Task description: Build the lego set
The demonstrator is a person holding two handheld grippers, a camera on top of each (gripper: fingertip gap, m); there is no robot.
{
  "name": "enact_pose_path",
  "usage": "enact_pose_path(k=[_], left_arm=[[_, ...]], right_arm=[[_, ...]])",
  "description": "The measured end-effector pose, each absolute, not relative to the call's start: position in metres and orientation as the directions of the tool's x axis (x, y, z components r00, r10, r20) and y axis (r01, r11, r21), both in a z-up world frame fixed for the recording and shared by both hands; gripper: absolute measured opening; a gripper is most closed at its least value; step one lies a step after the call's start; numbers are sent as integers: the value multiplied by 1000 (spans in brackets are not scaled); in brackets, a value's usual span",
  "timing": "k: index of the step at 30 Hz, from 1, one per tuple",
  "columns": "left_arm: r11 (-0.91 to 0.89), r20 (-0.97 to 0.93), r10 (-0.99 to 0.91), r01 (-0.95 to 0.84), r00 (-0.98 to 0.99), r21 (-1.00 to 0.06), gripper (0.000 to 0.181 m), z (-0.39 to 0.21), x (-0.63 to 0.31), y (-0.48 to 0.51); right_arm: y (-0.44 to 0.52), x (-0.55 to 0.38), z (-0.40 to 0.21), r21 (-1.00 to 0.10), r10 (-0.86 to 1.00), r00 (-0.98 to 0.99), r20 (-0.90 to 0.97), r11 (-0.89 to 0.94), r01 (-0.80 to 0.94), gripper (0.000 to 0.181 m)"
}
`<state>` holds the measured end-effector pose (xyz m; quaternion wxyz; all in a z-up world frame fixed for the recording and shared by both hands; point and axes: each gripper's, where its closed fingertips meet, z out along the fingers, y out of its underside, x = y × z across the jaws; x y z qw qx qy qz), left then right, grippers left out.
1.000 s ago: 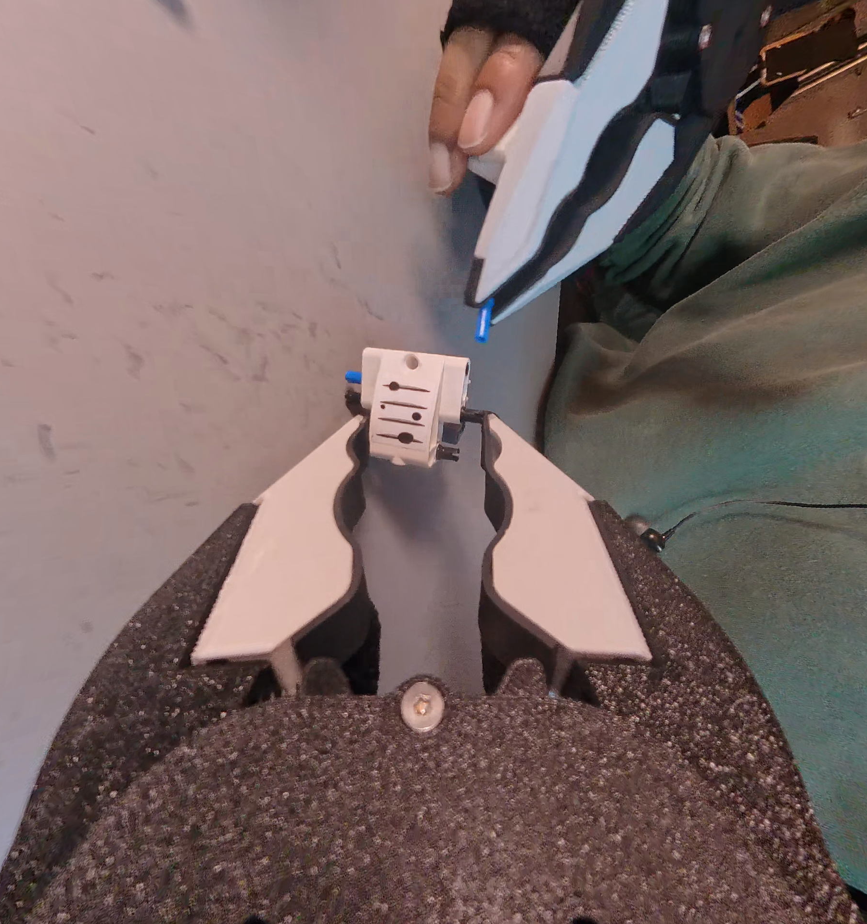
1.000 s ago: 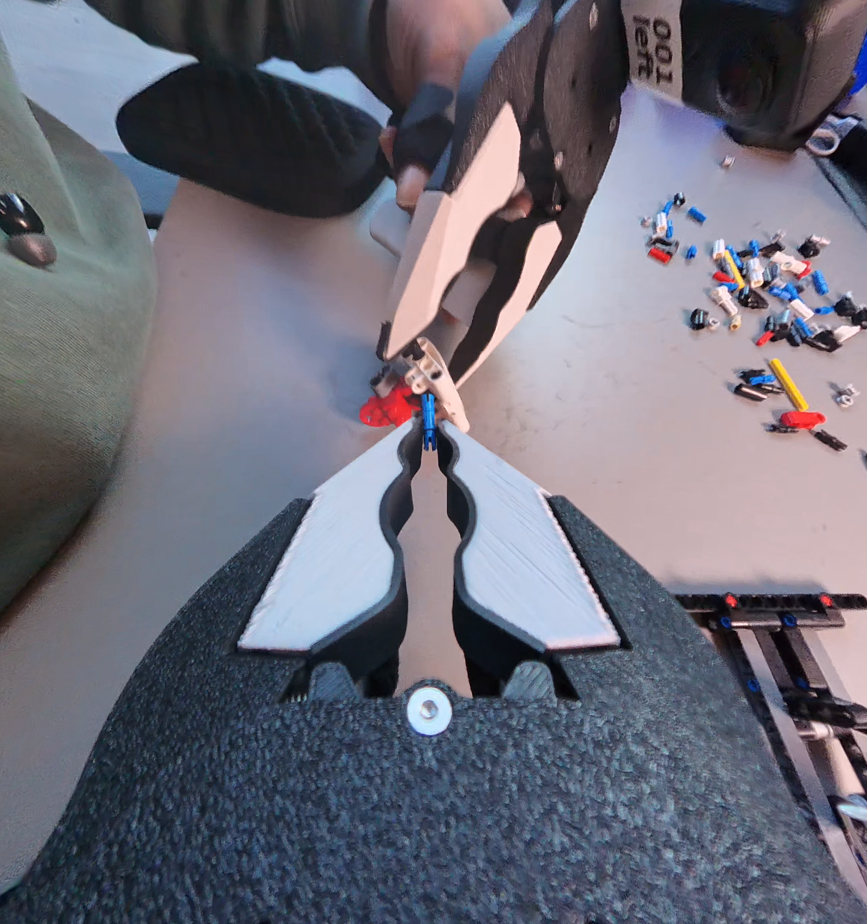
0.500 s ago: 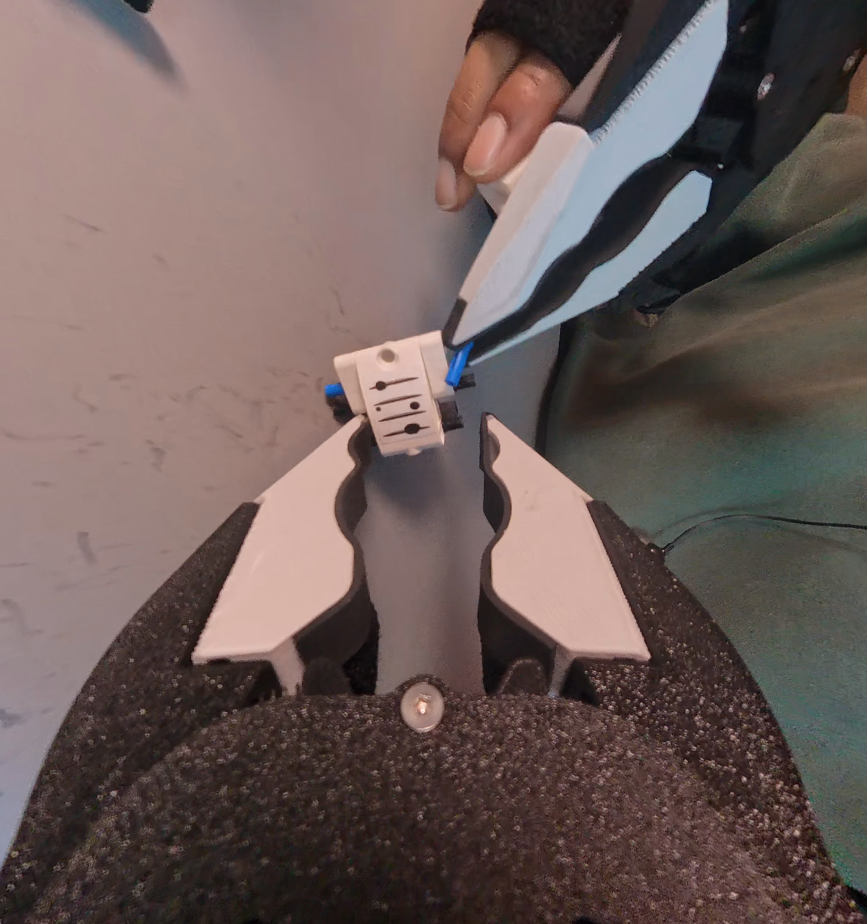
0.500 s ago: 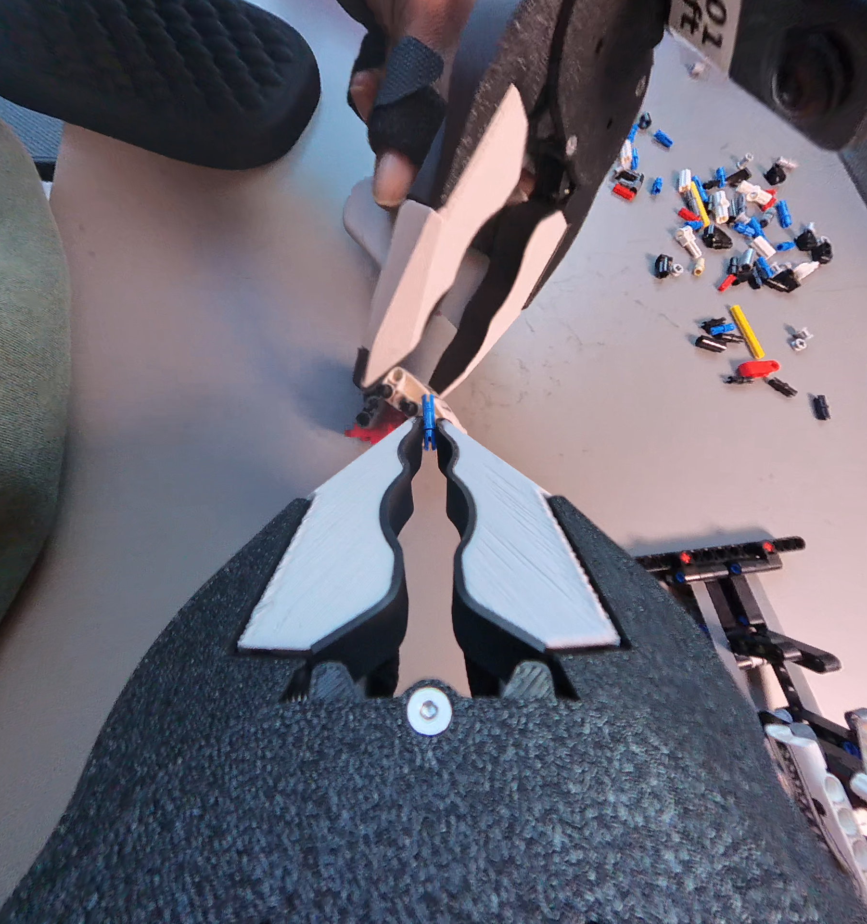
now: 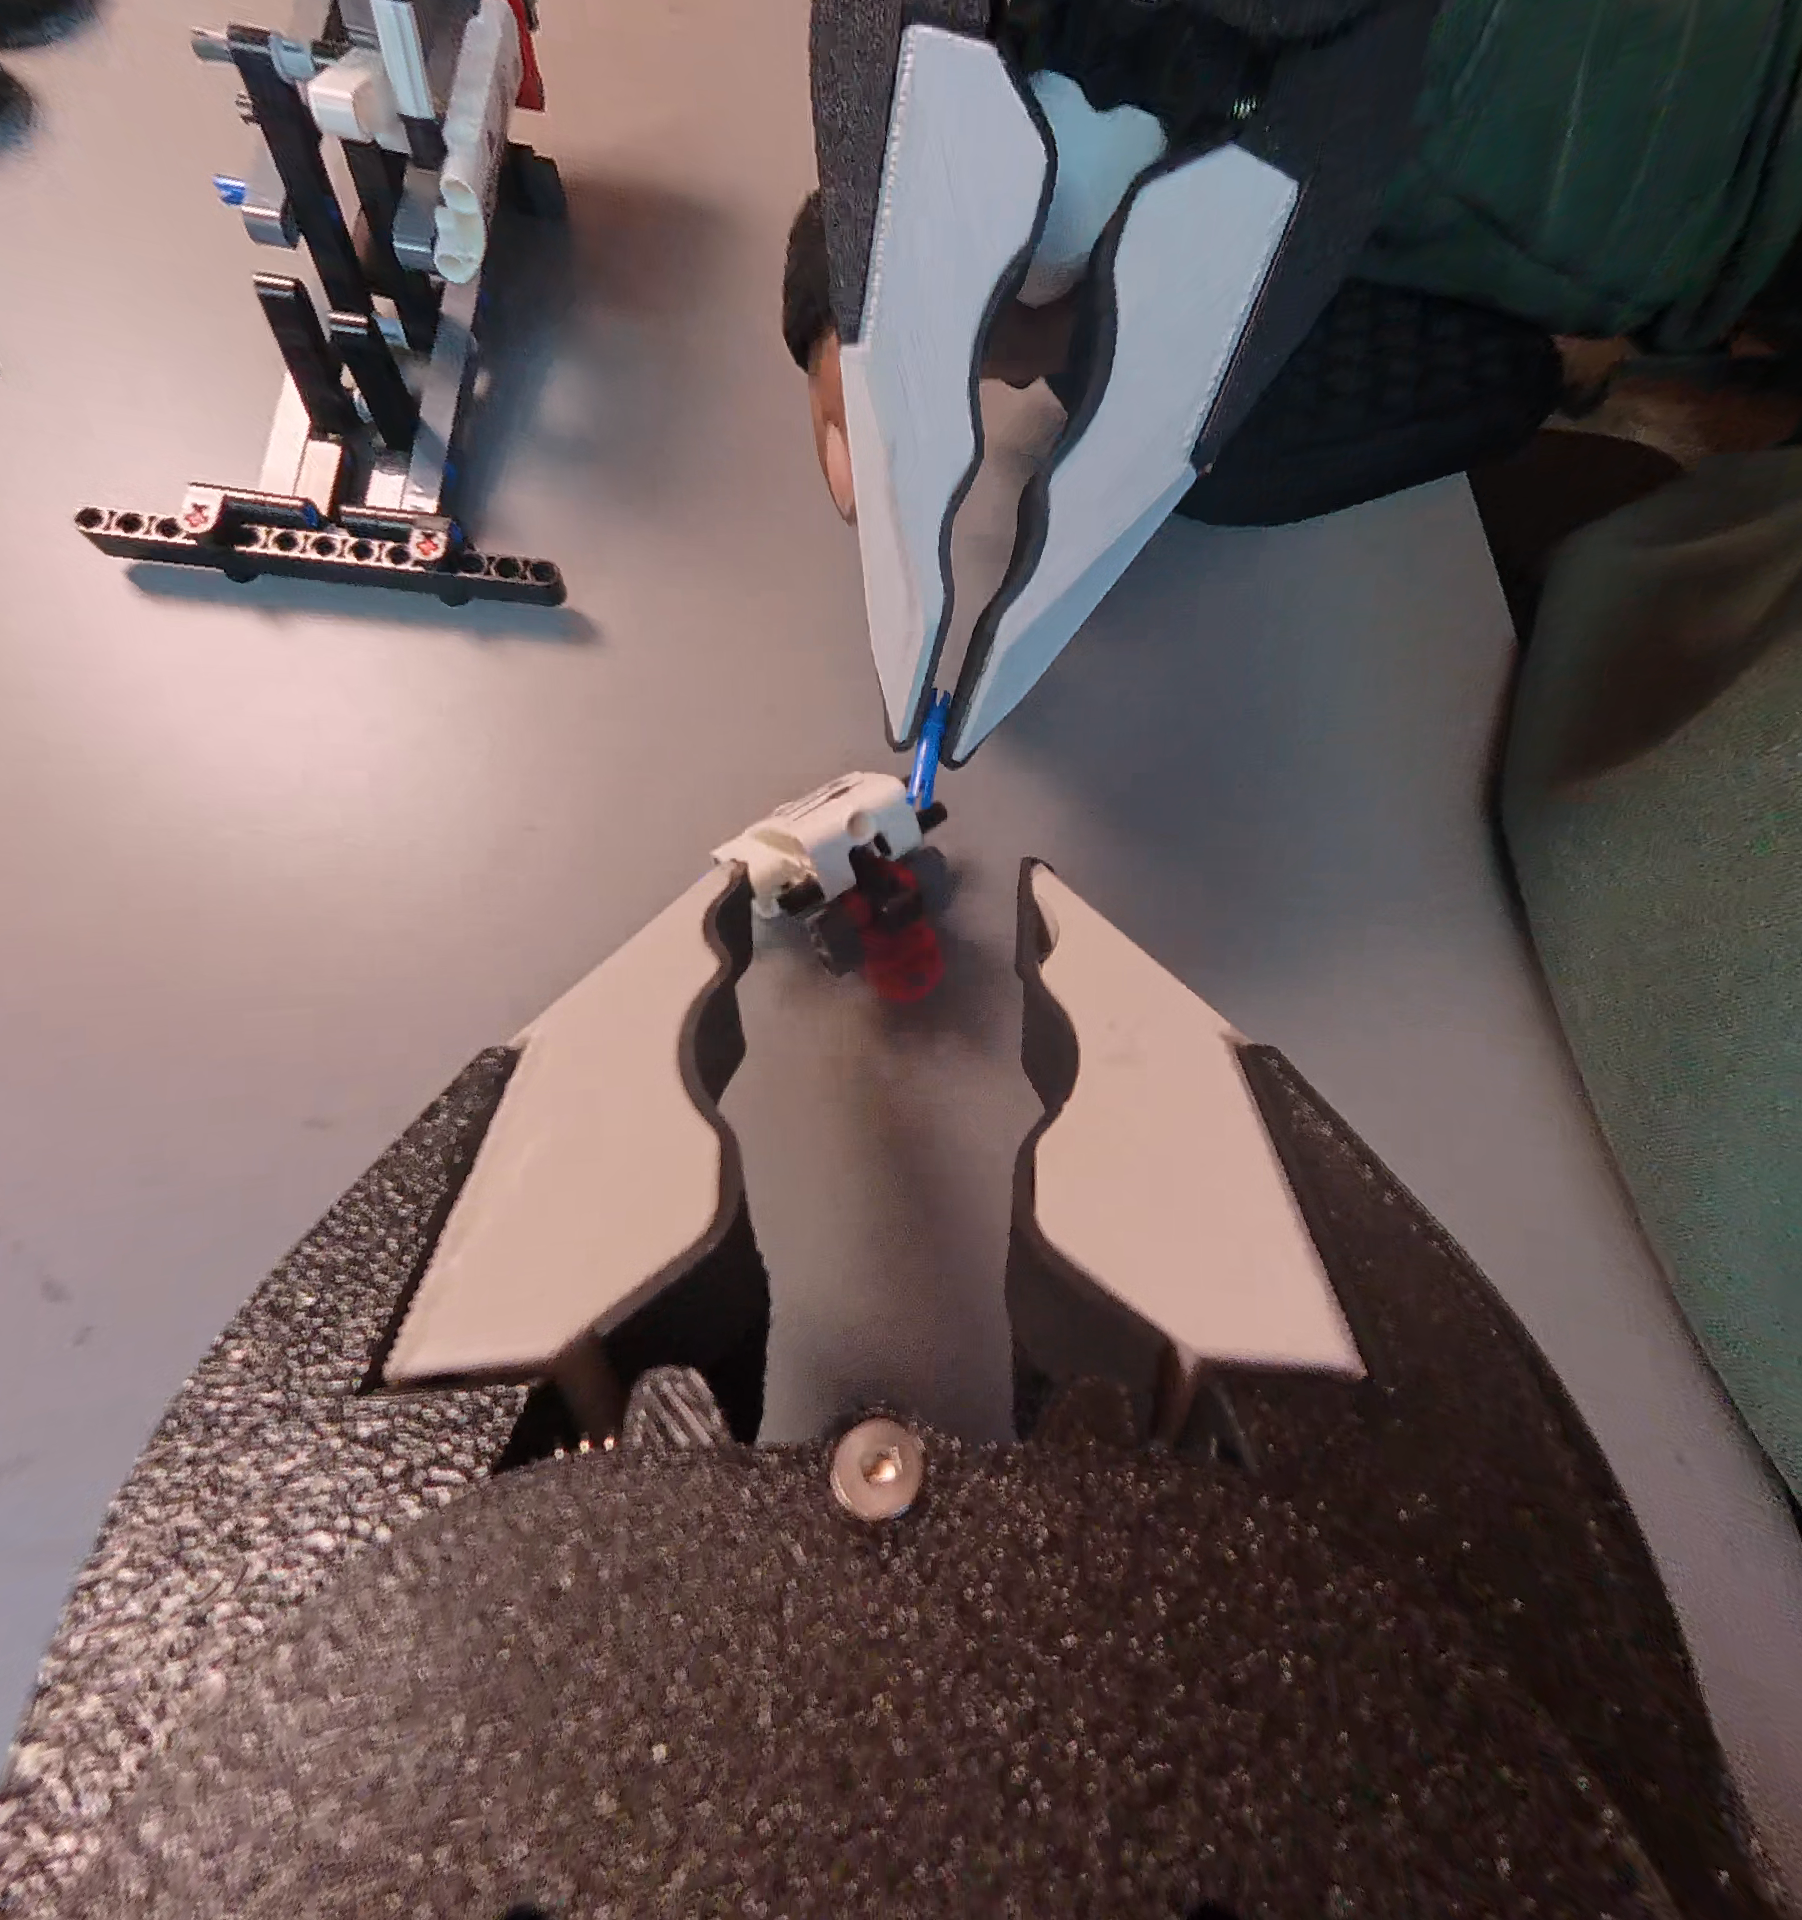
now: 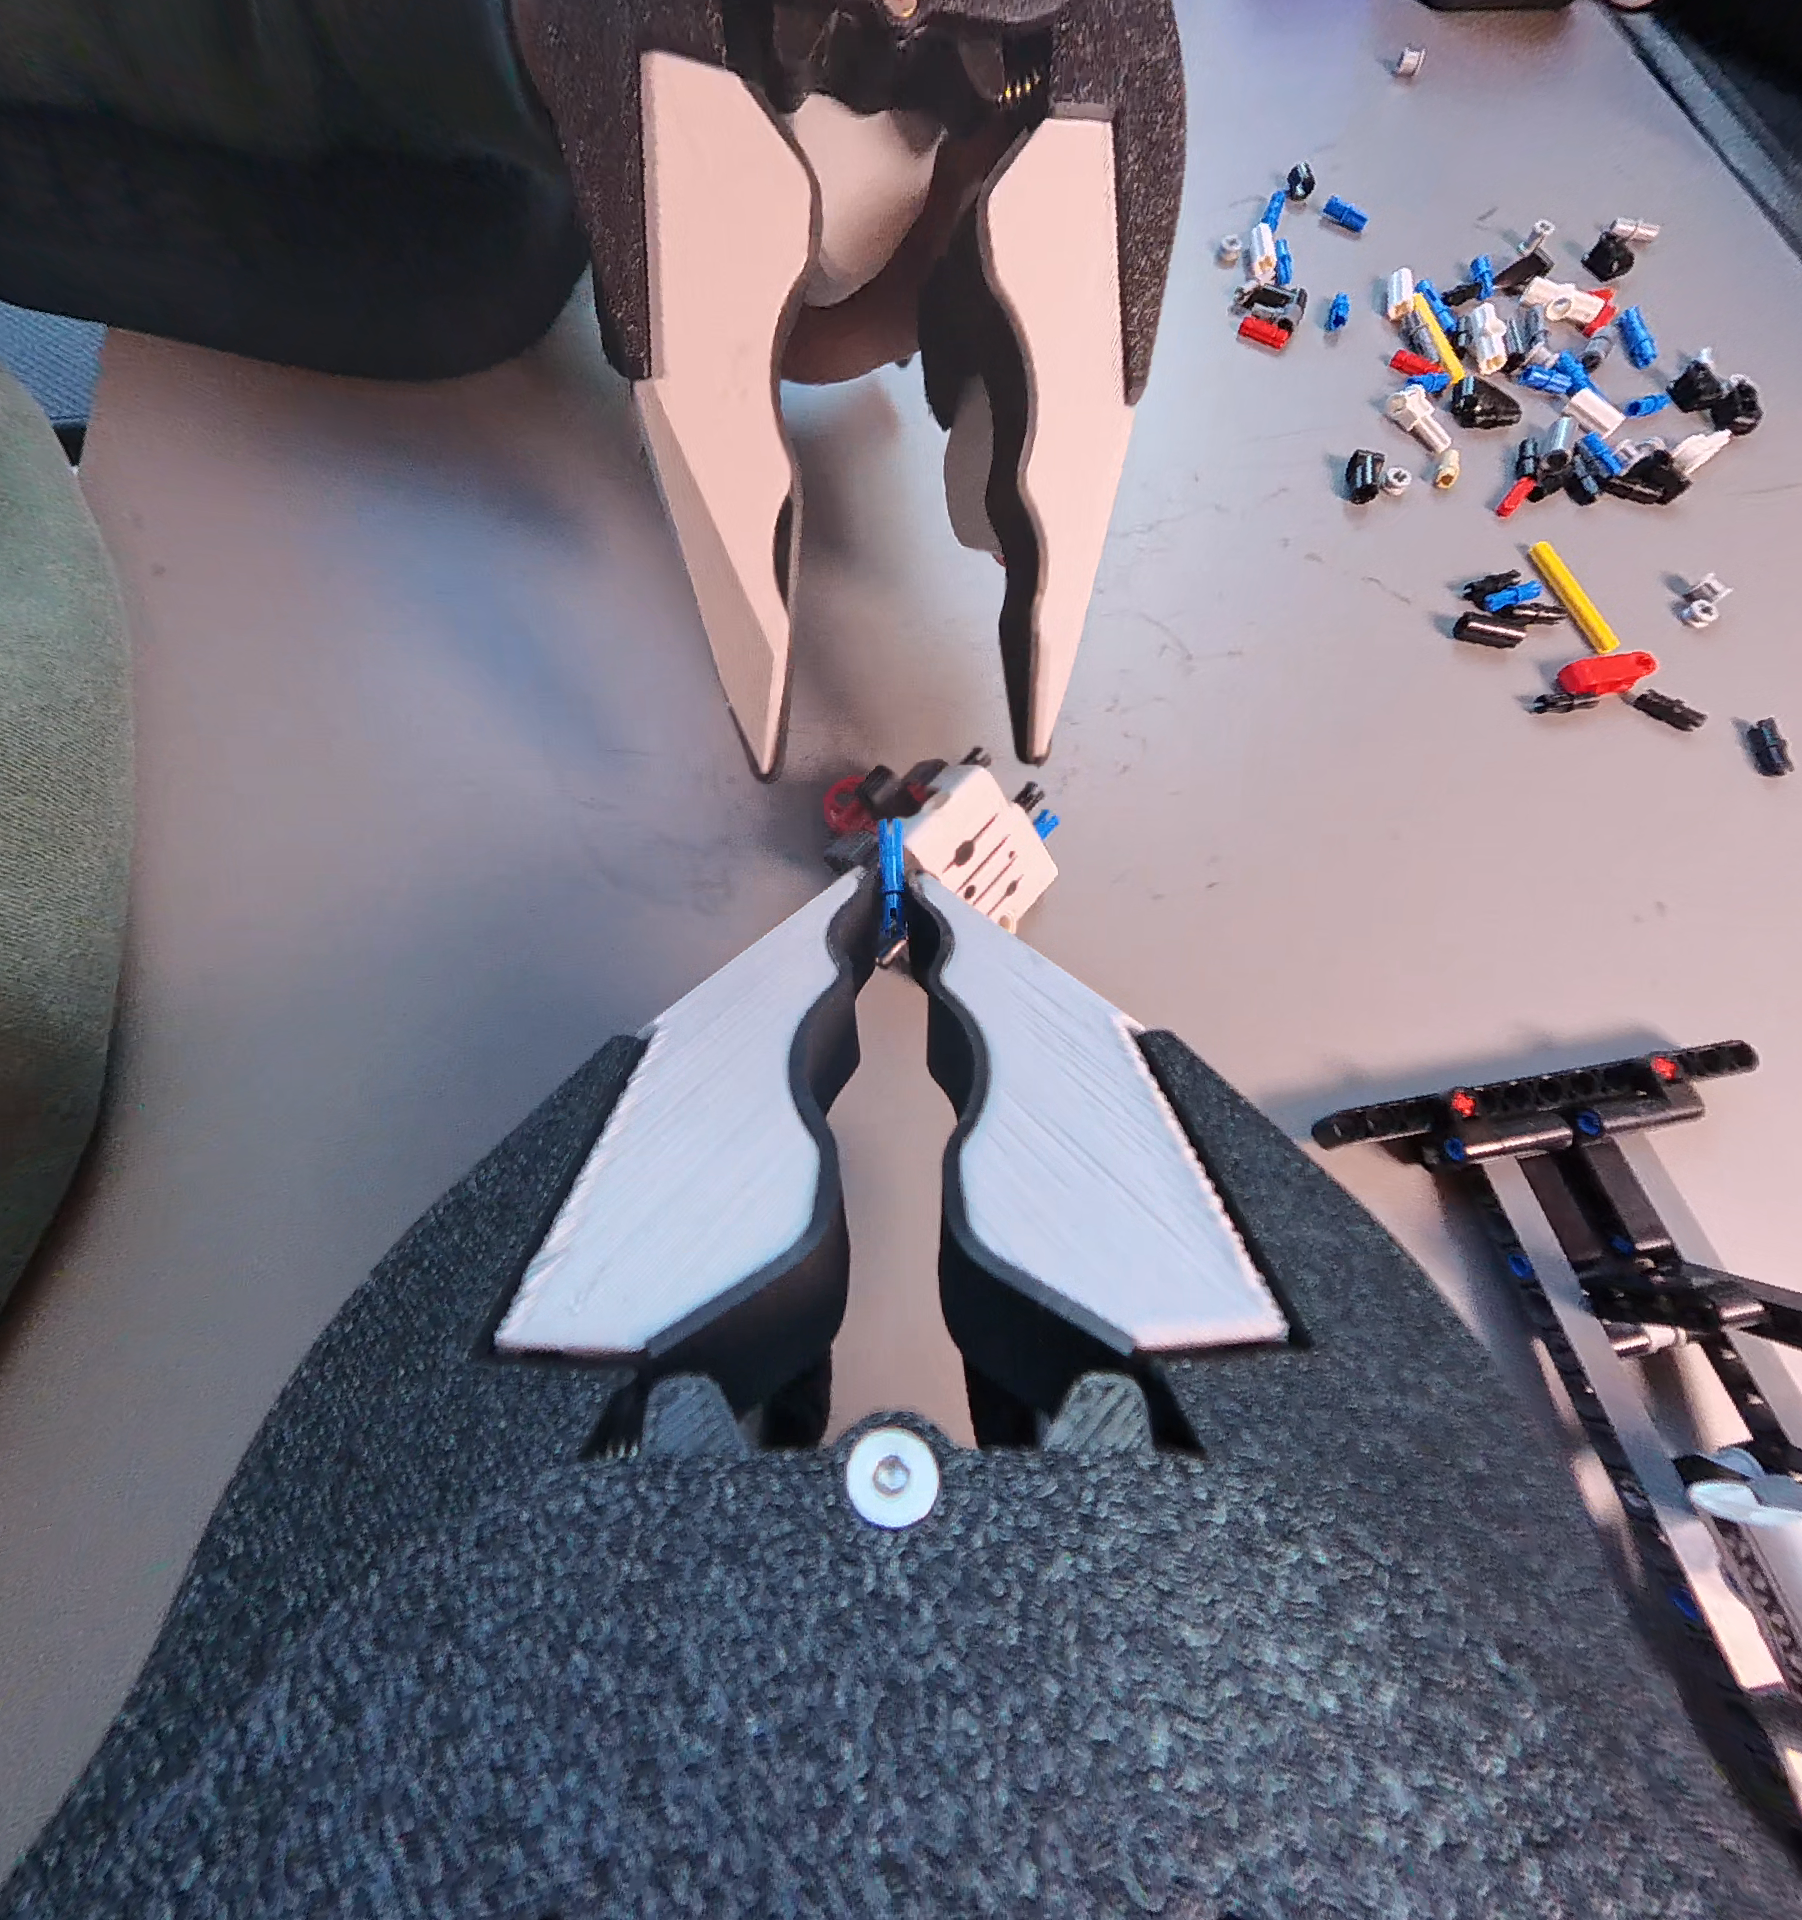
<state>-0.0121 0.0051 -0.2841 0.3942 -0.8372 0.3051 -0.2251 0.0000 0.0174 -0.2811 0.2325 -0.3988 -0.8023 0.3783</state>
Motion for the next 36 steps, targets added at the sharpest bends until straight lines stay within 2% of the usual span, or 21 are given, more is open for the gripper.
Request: enact_pose_path(k=[5, 8, 12, 16, 21, 26, 29, 32, 36], left_arm=[[-472, 83, -678, -346, 730, -811, 45, -276, -21, 11], [-374, -40, -704, -418, 709, -828, 39, -265, -17, 11], [-231, -179, -737, -491, 651, -840, 20, -247, 2, 8], [-224, -171, -750, -488, 639, -844, 7, -243, 11, 6], [-196, -162, -753, -453, 638, -870, 6, -233, 14, 4], [-175, -91, -771, -347, 631, -921, 4, -218, 19, -1], [-196, 78, -791, -130, 607, -972, 4, -198, 23, -4], [-237, 225, -806, 49, 547, -970, 4, -186, 24, -7], [-294, 331, -811, 152, 482, -944, 4, -181, 24, -9]], right_arm=[[22, 3, -281, -796, 823, -563, 67, 384, 468, 4], [15, 4, -265, -849, 818, -575, 19, 317, 423, 4], [10, 2, -251, -883, 813, -582, -12, 264, 388, 4], [6, 3, -243, -900, 806, -592, -13, 248, 358, 4], [4, 6, -232, -929, 794, -605, -55, 182, 323, 5], [-2, 12, -215, -965, 757, -650, -59, 124, 232, 5], [-6, 15, -195, -990, 746, -665, -28, 73, 124, 5], [-8, 15, -184, -990, 767, -634, 99, 140, 15, 6], [-9, 15, -181, -971, 779, -588, 218, 234, -50, 8]])
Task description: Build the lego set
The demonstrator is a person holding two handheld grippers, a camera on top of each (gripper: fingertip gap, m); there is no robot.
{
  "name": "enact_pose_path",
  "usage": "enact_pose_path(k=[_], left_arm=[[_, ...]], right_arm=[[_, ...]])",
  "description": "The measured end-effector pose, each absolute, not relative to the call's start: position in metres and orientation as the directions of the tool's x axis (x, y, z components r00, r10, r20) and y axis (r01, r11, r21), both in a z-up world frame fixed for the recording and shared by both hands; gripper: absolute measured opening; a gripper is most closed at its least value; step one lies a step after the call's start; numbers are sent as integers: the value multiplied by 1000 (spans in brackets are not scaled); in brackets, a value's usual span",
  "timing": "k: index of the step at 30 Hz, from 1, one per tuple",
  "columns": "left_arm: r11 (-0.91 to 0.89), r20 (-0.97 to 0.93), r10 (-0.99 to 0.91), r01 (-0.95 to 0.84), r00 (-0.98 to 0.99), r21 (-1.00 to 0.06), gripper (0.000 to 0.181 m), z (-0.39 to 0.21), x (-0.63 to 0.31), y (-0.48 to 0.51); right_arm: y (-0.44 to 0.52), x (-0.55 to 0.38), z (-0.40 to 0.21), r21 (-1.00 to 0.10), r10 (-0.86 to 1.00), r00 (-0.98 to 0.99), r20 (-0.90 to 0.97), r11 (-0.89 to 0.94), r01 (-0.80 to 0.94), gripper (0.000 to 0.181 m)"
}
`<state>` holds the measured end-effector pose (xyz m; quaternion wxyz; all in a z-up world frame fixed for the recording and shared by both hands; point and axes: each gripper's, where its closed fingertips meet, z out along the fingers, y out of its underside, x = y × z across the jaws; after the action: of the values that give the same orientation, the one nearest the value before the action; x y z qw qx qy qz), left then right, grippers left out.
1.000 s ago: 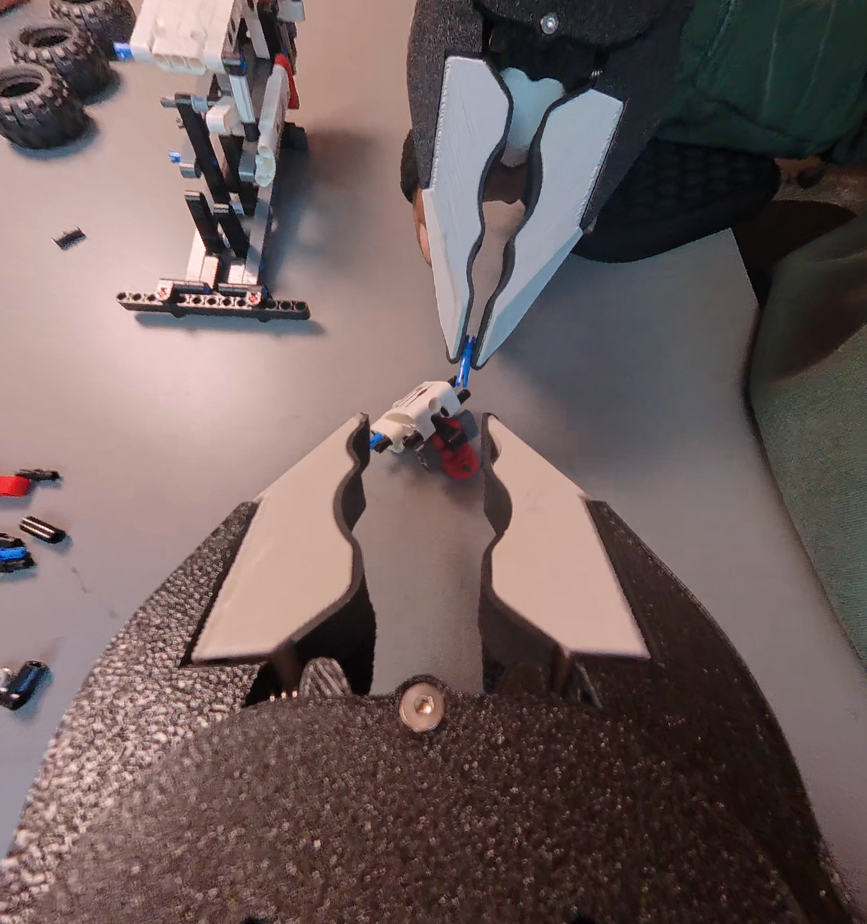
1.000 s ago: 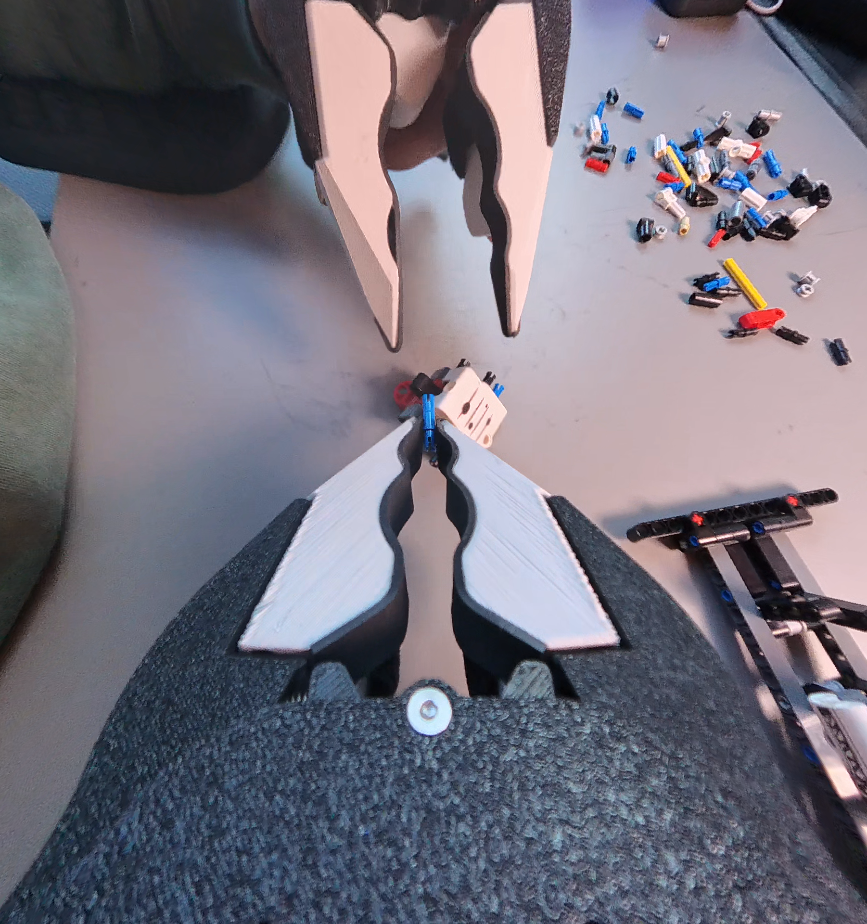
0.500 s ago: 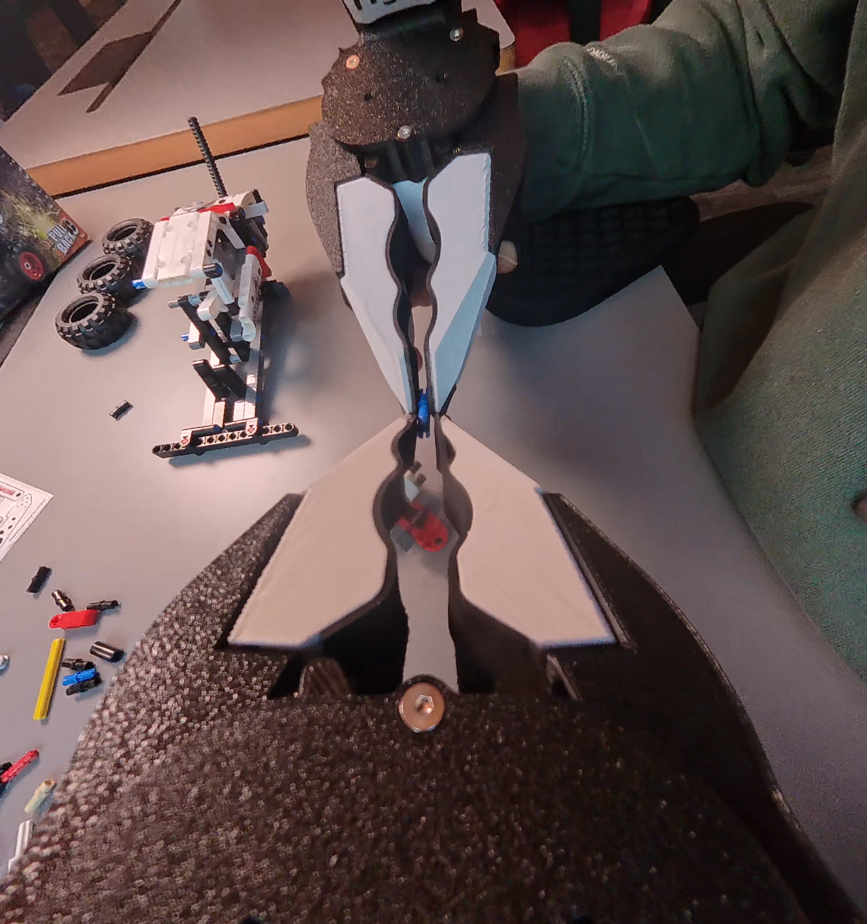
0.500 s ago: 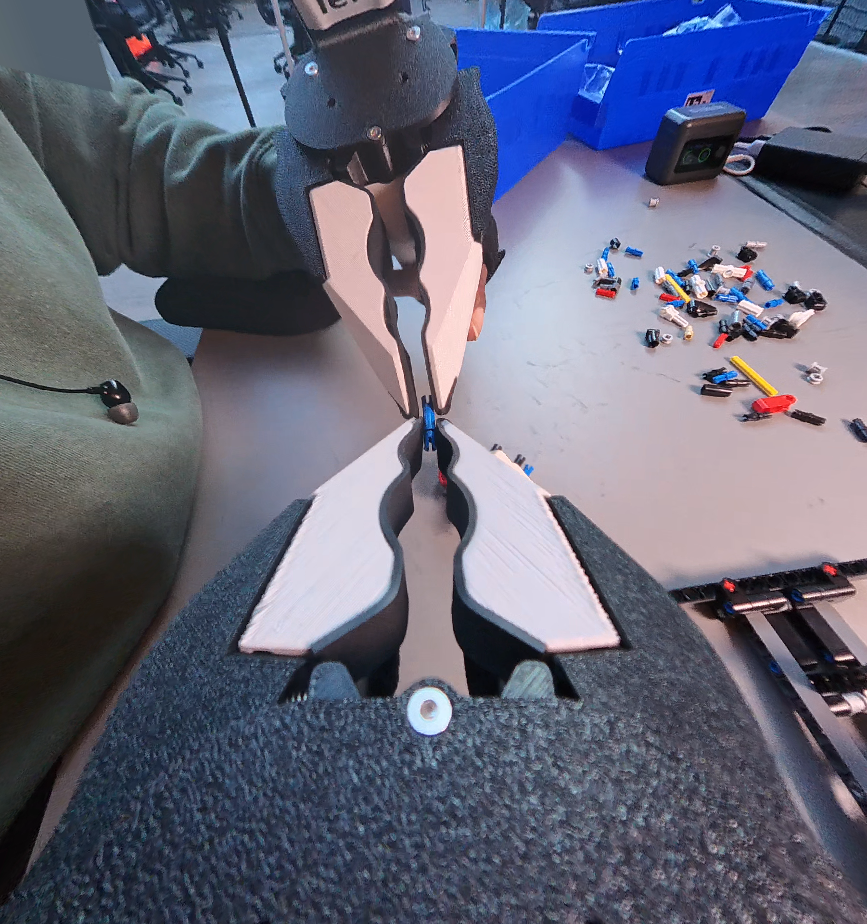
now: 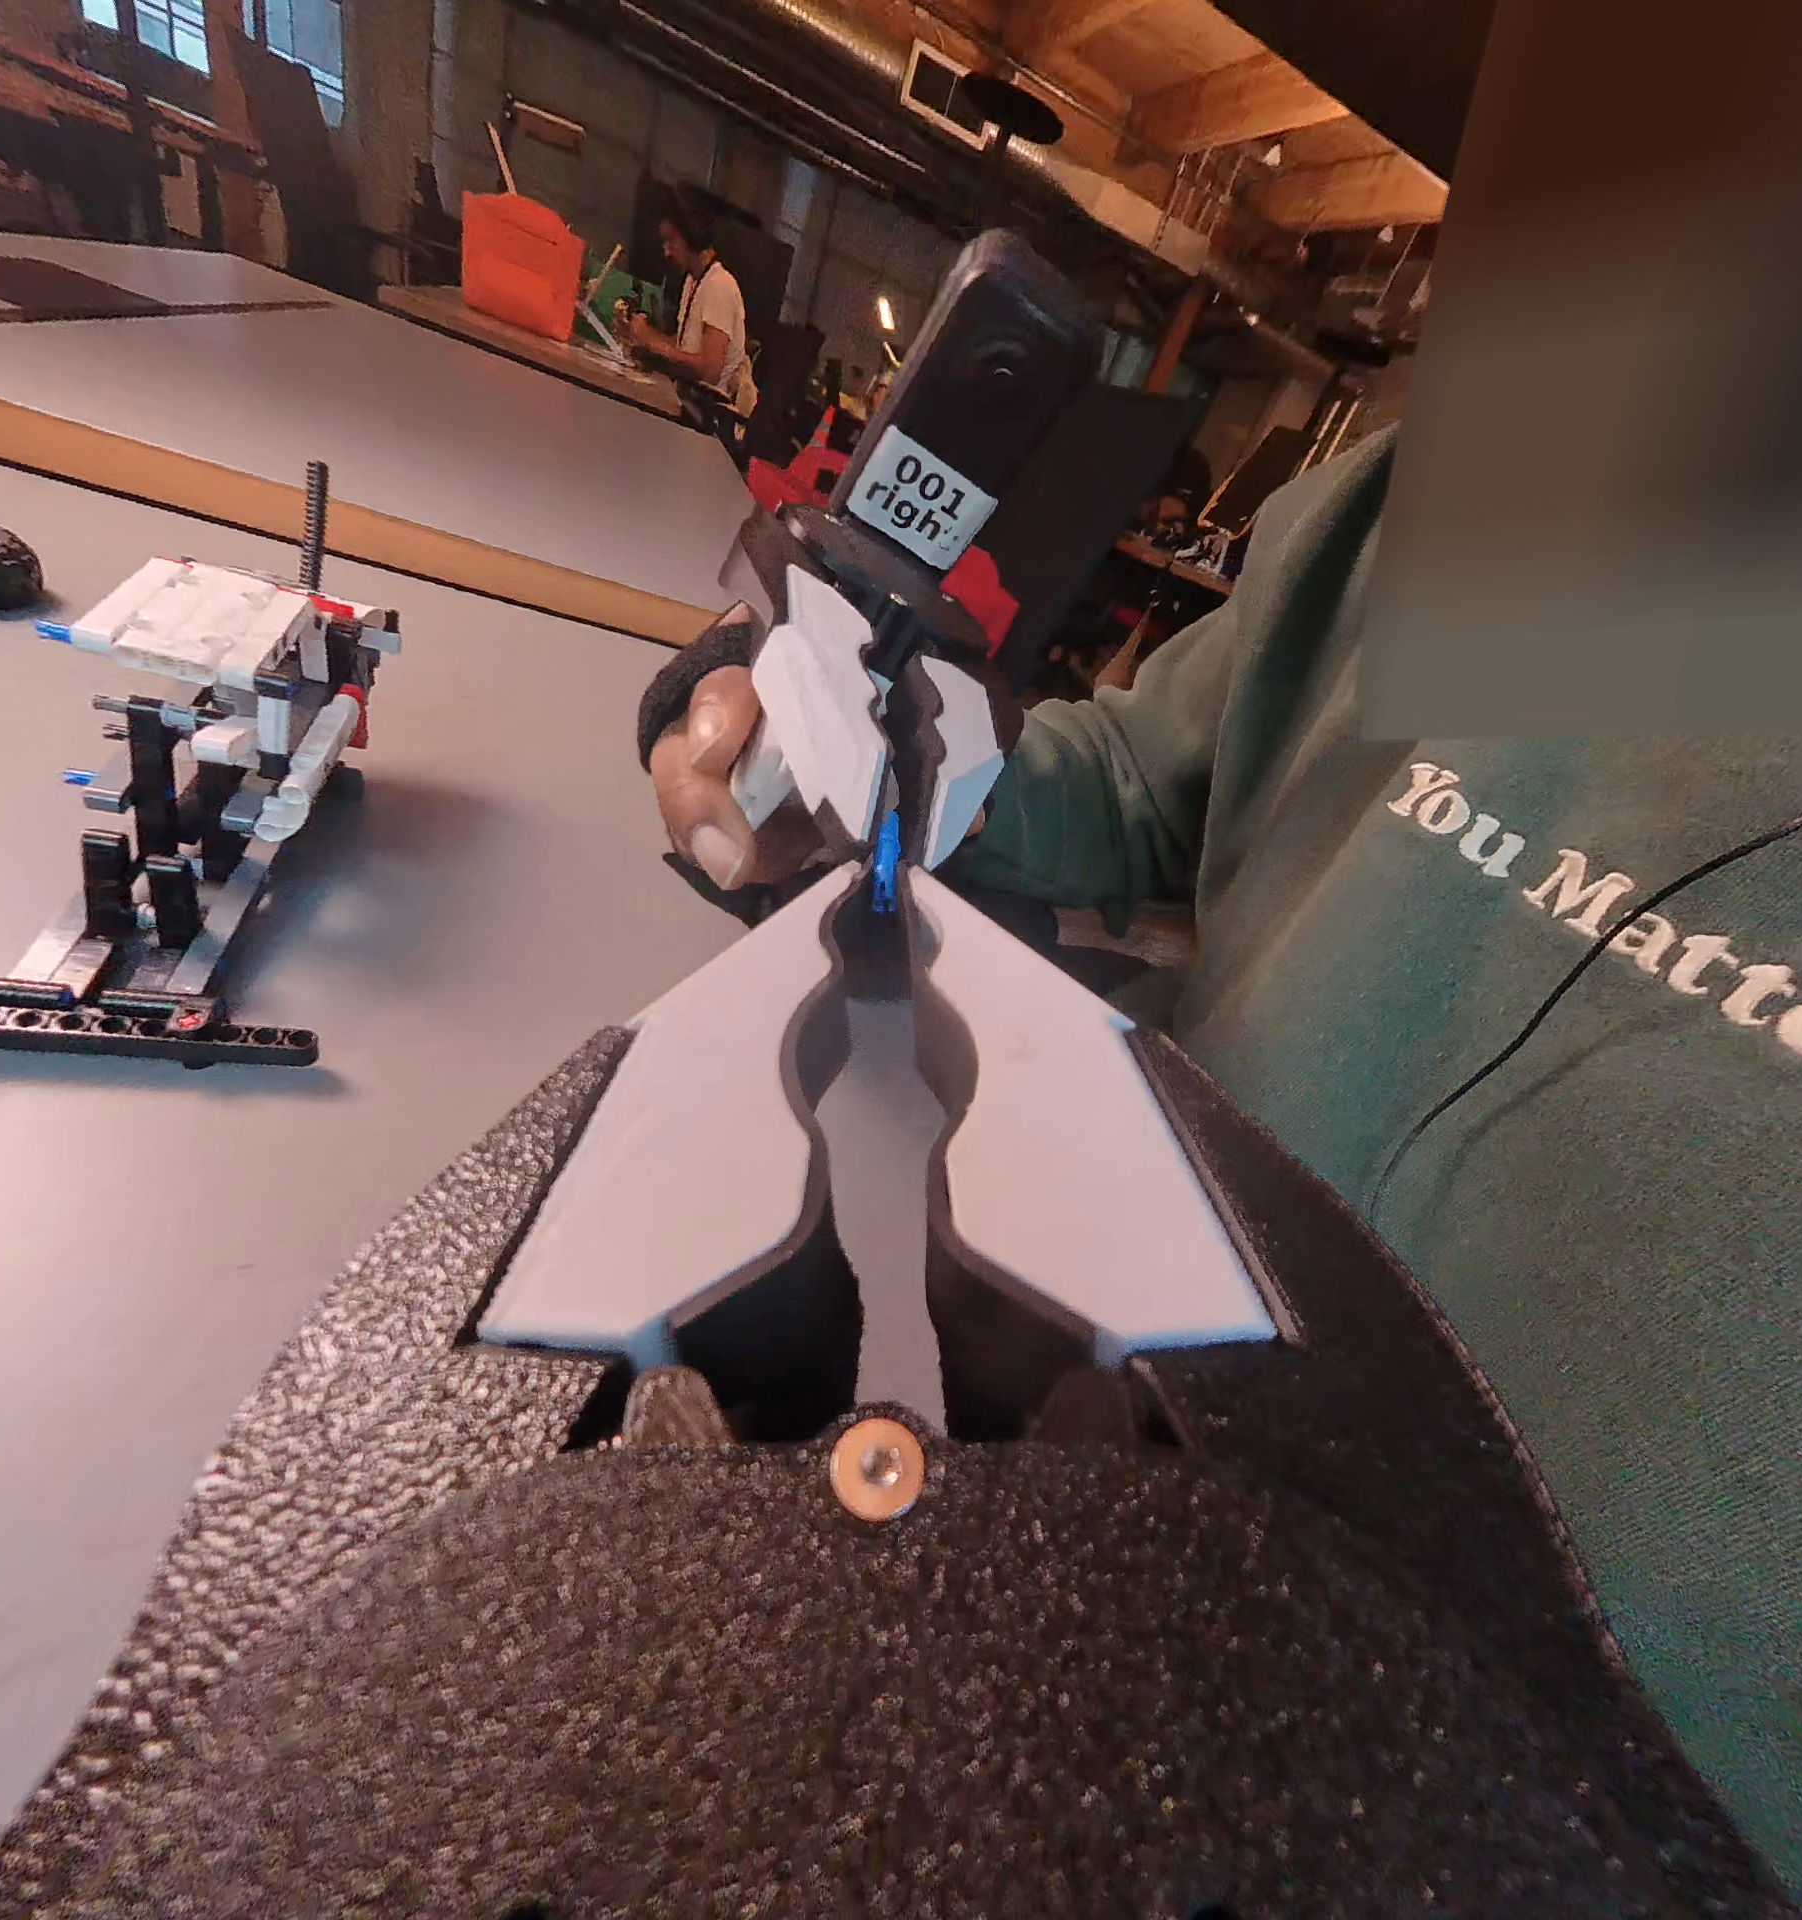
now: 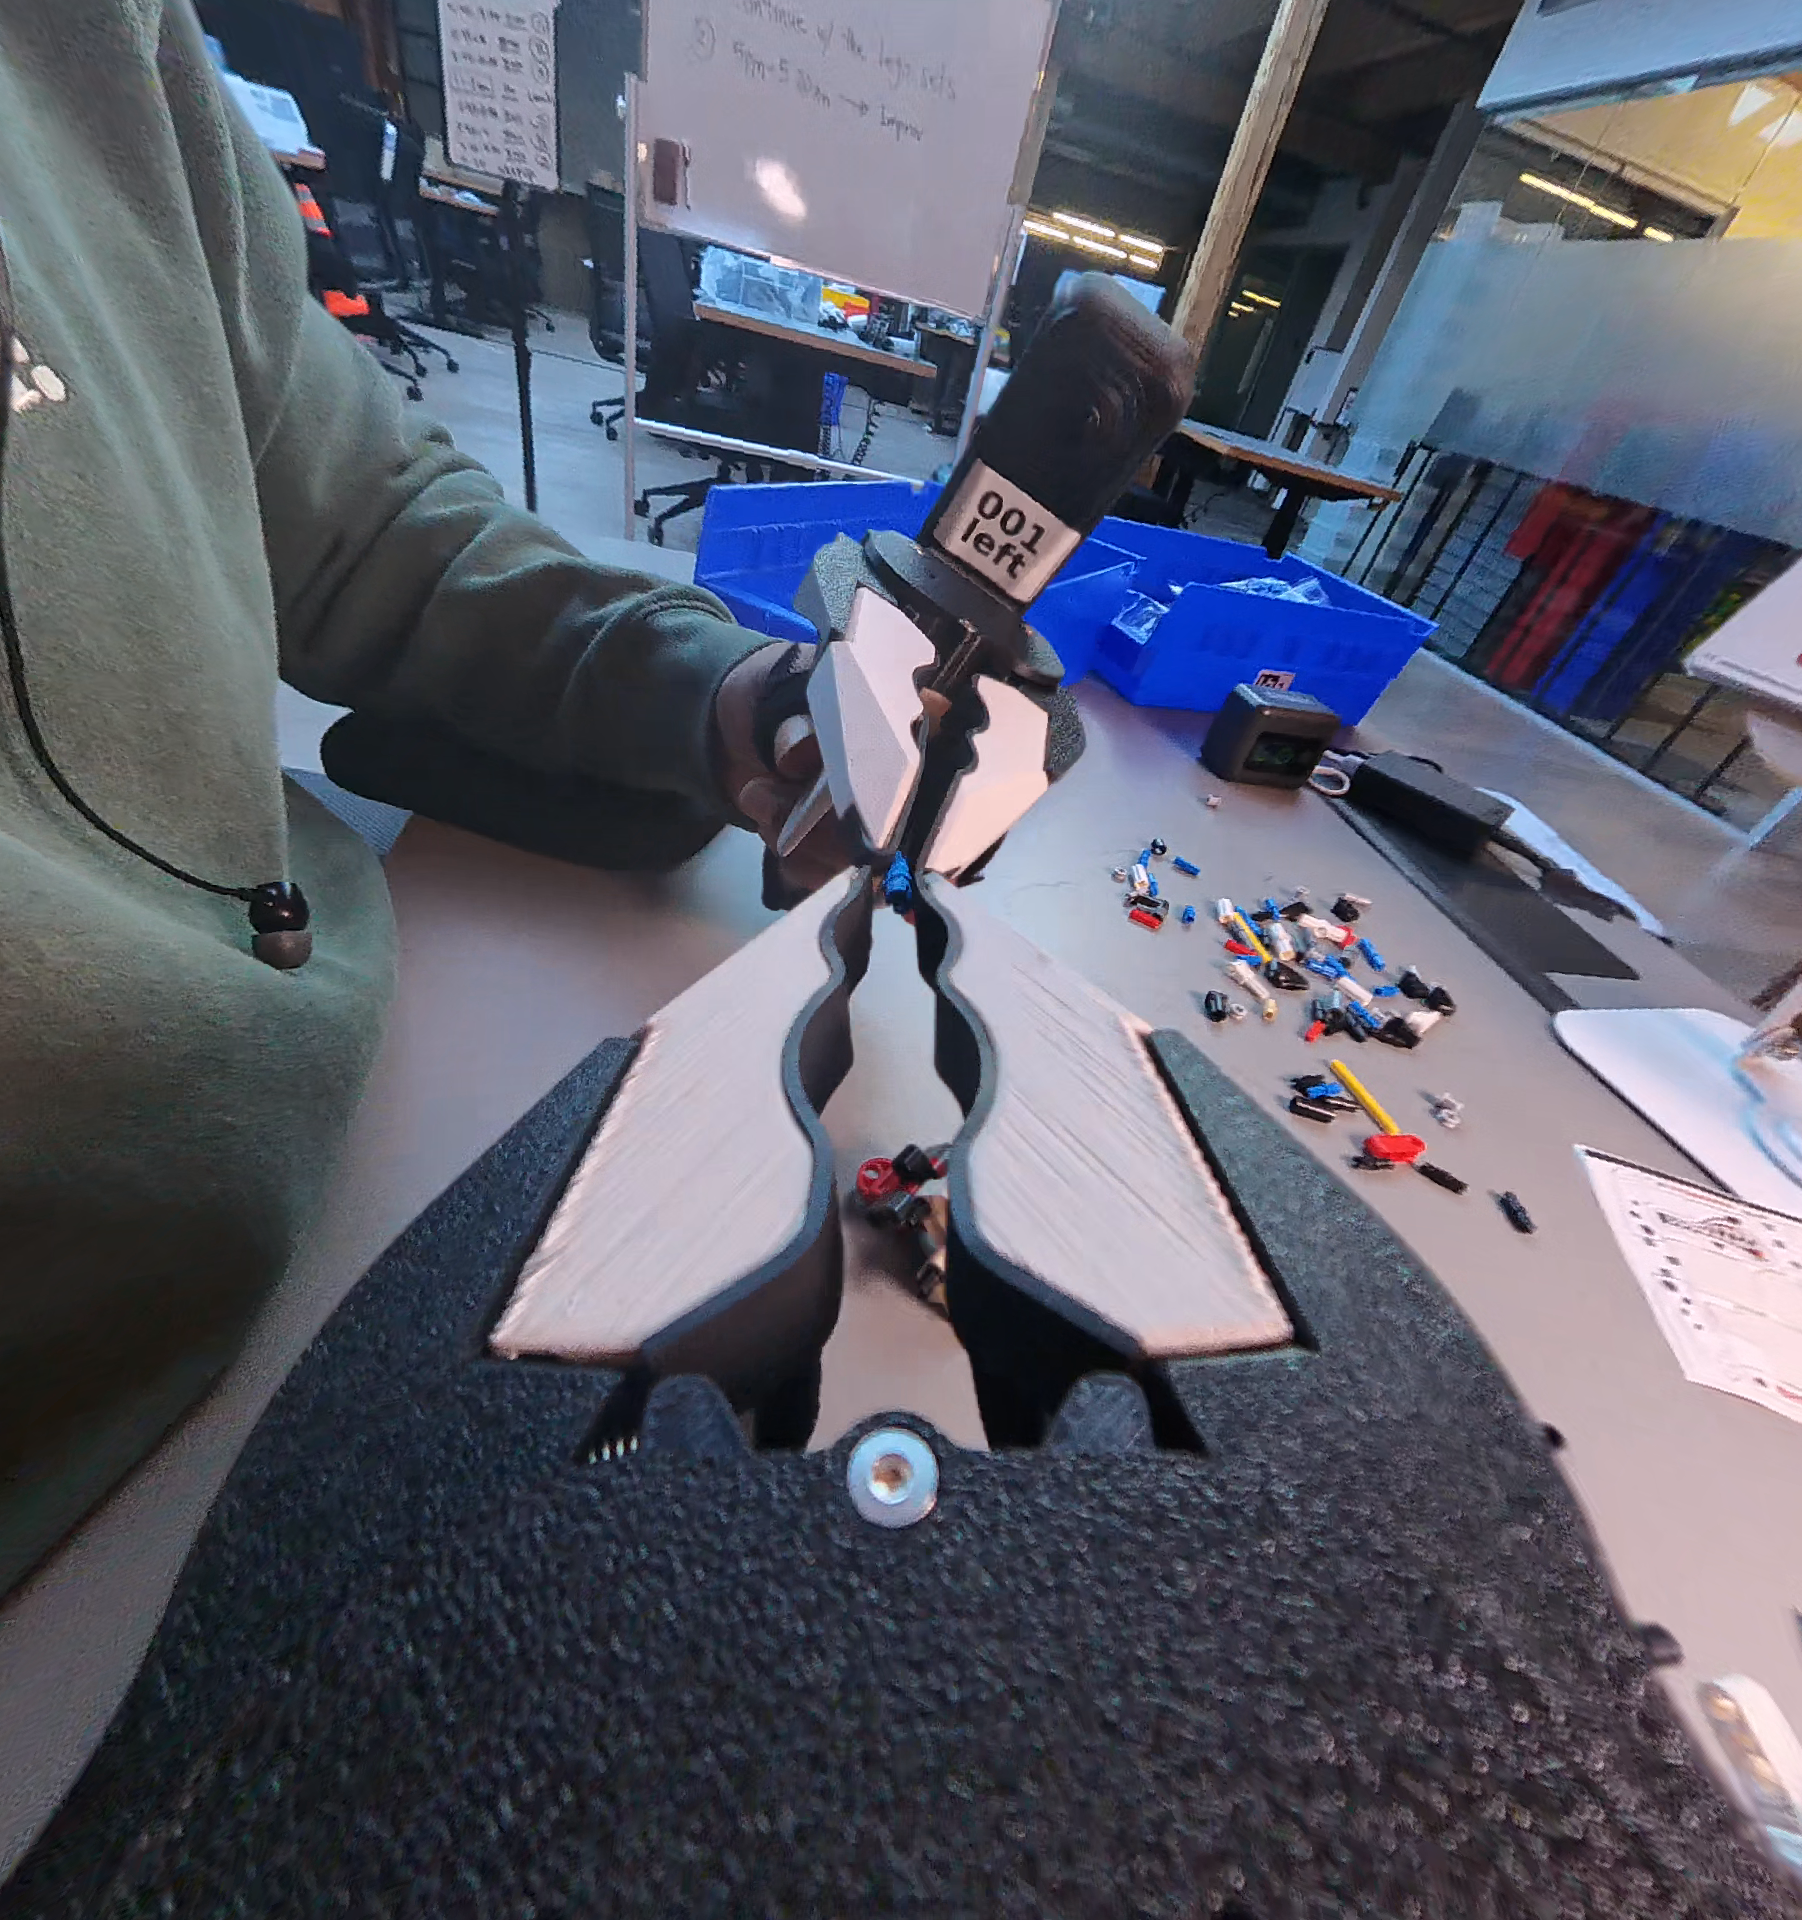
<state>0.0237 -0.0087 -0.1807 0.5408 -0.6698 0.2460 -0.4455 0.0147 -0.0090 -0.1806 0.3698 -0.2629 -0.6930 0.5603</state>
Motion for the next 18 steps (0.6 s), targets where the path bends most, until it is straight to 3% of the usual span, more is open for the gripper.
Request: enact_pose_path(k=[10, 14, 18], left_arm=[[-381, 425, -810, 188, 404, -905, 3, -185, 27, -12], [-374, 378, -796, 107, 473, -921, 4, -196, 23, -7], [-350, 147, -740, -189, 656, -917, 39, -230, -3, 4]], right_arm=[[-12, 16, -184, -937, 761, -562, 325, 342, -78, 5], [-2, 13, -197, -928, 763, -566, 312, 373, -9, 4], [55, 10, -210, -929, 848, -457, 267, 353, 113, 5]])
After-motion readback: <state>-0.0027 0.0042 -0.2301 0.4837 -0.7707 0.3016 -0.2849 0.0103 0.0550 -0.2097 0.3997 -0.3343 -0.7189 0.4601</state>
